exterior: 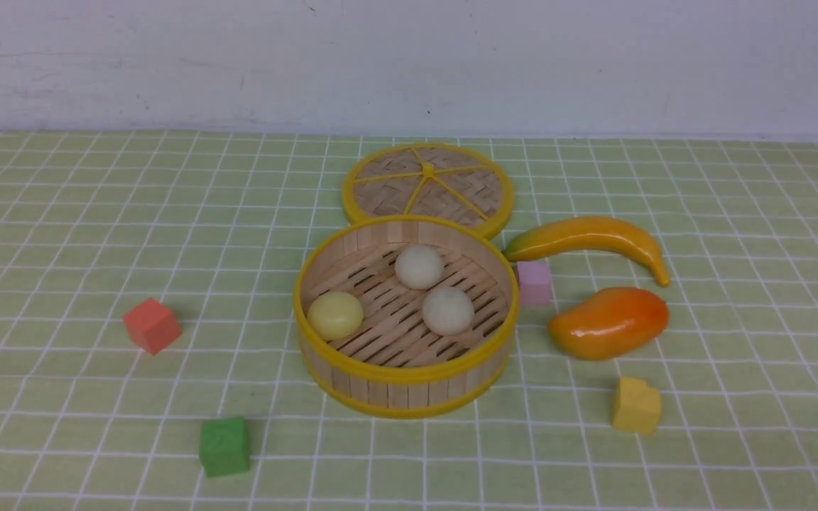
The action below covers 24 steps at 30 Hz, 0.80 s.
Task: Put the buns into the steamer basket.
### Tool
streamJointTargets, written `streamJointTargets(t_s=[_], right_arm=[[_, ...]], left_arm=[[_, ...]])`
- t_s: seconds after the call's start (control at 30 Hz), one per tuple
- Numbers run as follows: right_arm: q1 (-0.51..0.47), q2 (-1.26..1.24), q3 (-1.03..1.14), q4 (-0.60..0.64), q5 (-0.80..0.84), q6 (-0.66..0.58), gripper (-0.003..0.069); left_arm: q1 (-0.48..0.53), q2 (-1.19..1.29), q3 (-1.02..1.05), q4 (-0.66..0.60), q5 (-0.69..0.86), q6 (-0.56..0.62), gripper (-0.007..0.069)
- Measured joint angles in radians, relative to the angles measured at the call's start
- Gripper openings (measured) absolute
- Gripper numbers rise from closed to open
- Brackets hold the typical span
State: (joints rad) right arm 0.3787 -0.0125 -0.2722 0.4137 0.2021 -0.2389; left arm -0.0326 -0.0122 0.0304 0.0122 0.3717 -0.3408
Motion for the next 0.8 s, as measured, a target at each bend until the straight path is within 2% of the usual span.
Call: streamJointTargets(t_s=[0.43,0.53,0.67,0.7,0.8], right_arm=[[-0.002,0.000,0.000,0.001,0.002,0.000,0.0090],[-0.037,0.000,0.000,0.001,0.002,0.000,0.0095],[-0.187,0.000,0.000,0.000,0.003,0.000,0.0103],[-0.194,0.000,0.000,0.000,0.003,0.000,0.0103],[-0.294,0.000,0.000,0.000,0.003,0.000,0.0106]], left_arm=[[0.000,0.000,0.000,0.000,0.000,0.000,0.0036],[0.000,0.000,0.000,0.000,0.000,0.000,0.0036],[0.000,0.000,0.000,0.000,0.001,0.000,0.0036],[0.000,0.000,0.000,0.000,0.001,0.000,0.0036],[0.000,0.000,0.000,0.000,0.001,0.000,0.0038]])
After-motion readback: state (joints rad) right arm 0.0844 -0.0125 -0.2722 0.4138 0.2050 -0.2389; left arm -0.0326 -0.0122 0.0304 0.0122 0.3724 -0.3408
